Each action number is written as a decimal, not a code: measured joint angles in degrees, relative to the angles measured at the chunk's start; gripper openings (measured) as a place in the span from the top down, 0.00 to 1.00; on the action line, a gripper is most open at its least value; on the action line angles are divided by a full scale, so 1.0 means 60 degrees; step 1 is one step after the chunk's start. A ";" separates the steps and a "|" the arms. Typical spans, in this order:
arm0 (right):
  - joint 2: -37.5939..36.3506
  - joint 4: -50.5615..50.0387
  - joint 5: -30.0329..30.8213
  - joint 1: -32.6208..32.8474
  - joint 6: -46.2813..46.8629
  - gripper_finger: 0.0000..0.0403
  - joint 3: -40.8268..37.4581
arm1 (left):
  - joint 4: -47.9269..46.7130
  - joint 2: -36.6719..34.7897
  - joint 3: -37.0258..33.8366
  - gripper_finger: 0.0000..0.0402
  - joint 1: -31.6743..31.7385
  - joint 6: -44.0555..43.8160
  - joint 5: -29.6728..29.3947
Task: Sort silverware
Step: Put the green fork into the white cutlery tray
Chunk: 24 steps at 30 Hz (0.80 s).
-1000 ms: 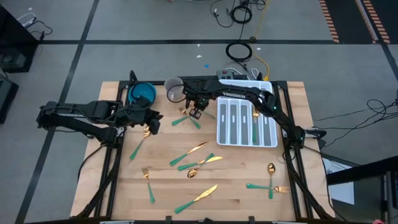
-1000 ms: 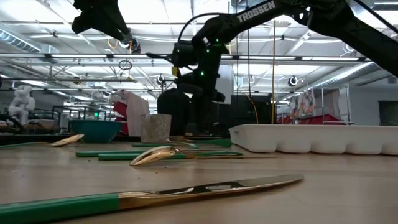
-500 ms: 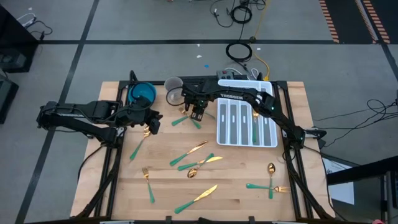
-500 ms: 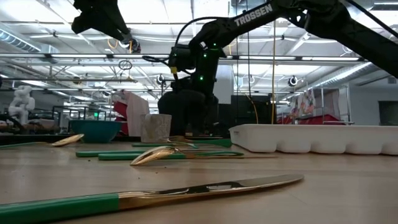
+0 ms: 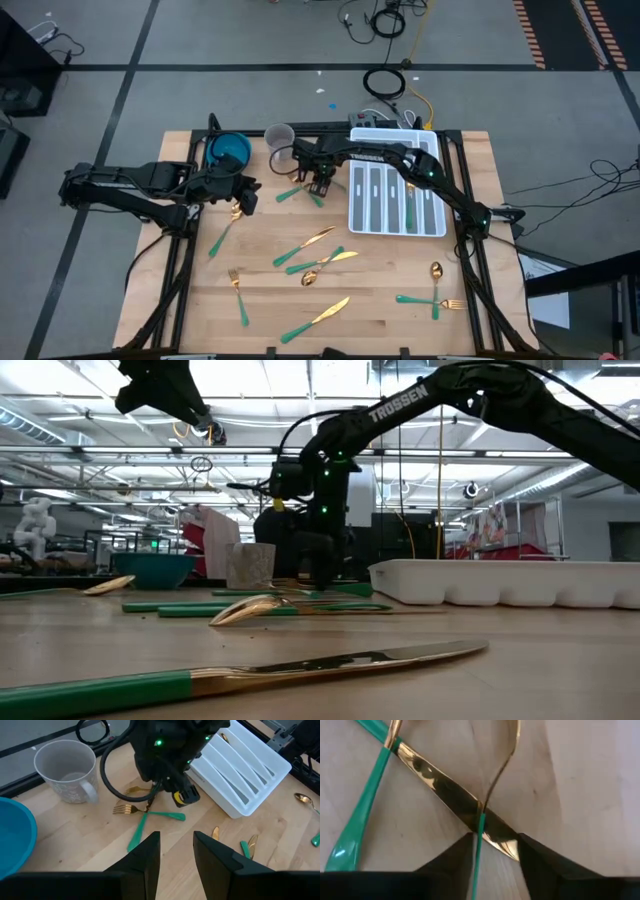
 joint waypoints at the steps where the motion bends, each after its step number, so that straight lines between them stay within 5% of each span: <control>1: -0.0010 -0.0066 -0.0023 0.0000 0.0000 0.76 0.0003 | -0.0001 0.0000 0.0000 0.69 0.0000 0.0000 -0.0018; 5: -0.0007 -0.0351 -0.0111 0.0000 0.0001 0.97 0.0004 | 0.0000 0.0000 0.0000 0.69 0.0000 0.0000 -0.0044; 24: -0.0975 -0.0736 -0.2150 -0.0411 0.0647 1.00 0.0374 | 0.0001 0.0000 -0.0004 0.69 0.0000 -0.0008 -0.0048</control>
